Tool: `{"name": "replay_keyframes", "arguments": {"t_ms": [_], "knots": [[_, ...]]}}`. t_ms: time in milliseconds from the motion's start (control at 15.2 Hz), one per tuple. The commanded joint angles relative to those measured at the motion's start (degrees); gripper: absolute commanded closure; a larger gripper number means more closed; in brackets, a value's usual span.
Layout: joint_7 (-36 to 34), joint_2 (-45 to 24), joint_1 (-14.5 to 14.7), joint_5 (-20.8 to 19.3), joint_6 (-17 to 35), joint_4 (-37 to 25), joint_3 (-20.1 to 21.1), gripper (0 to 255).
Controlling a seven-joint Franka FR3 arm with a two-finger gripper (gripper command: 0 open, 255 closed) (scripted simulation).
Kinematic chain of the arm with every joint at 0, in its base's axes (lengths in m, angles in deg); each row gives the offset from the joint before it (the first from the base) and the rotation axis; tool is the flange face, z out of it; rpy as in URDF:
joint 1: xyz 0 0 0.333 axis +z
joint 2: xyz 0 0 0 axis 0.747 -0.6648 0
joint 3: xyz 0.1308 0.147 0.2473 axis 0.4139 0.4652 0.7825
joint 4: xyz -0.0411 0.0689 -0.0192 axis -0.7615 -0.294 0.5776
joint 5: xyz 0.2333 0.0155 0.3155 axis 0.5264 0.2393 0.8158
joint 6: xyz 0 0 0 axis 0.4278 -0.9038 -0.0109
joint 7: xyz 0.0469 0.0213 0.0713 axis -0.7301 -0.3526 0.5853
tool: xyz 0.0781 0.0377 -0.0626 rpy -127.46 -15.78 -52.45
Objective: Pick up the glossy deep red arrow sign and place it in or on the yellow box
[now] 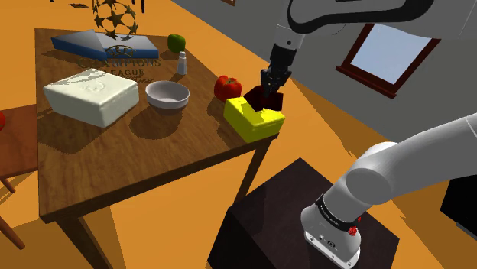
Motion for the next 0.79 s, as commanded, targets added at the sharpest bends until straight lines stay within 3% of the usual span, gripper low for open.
{"name": "replay_keyframes", "arguments": {"t_ms": [0,132,198,528,726], "knots": [[0.0,-0.1,-0.1,-0.1,0.0,0.4,0.0,255],[0.0,-0.1,-0.1,-0.1,0.0,0.4,0.0,255],[0.0,-0.1,-0.1,-0.1,0.0,0.3,0.0,0],[0.0,-0.1,-0.1,-0.1,0.0,0.4,0.0,0],[0.0,-0.1,-0.2,-0.2,-5.8,-5.4,-0.2,0]]}}
